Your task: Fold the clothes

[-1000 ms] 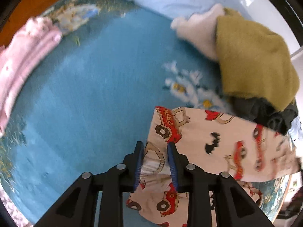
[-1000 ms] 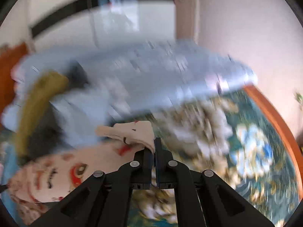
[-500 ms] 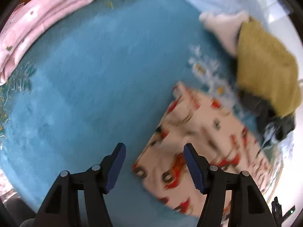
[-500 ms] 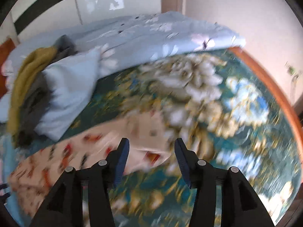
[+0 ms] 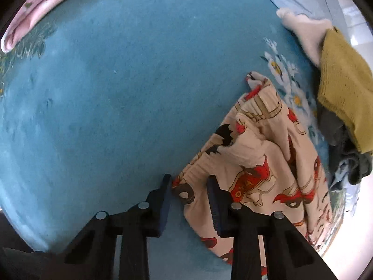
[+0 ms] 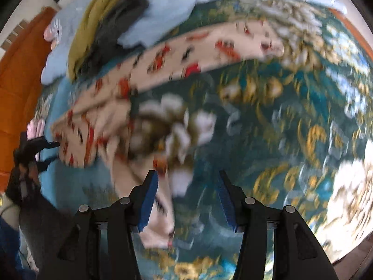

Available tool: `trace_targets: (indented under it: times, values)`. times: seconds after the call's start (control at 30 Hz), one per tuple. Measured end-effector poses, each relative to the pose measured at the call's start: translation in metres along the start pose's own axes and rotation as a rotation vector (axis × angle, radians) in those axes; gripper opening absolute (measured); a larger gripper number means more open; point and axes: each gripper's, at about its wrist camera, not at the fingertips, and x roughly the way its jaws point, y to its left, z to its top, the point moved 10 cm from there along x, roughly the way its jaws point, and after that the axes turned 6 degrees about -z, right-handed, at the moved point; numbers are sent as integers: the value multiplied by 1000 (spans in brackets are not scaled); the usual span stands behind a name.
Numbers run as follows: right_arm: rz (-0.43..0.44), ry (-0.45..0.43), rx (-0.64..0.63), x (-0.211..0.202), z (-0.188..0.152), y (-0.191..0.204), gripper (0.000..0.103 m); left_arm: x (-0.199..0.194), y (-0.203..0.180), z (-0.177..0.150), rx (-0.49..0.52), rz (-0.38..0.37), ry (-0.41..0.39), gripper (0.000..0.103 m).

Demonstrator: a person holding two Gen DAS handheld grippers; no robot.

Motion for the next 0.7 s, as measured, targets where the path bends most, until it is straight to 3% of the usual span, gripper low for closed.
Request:
trace_targets:
  times: [0.17,0.27,0.37,0.43,0.47,0.5,0.63,0.7]
  values:
    - [73,119,11,22,-48,24,53,-1,-2,-2,14,7,3,21]
    - [76,174,-29,38,-68,40,53,-6,-4,-3,9,-16,-8,13]
    - [19,224,-19,54,-77,36,53,-12,-6,-4,4,-34,-19,11]
    - [-5,249,16,62,-80,30,39,-18,-7,-4,7,-31,-37,10]
    - [-6,247,42,61,-78,26,14,-21,-7,-4,9,-29,-48,10]
    - [-9,242,63,58,-75,22,3,-24,-7,-3,6,-25,-61,9]
    - [-16,196,46,25,-54,10,3,-41,1,0,-28,-14,-124,9]
    - [-82,161,26,10,-24,-12,3,-46,5,0,-46,-2,-147,9]
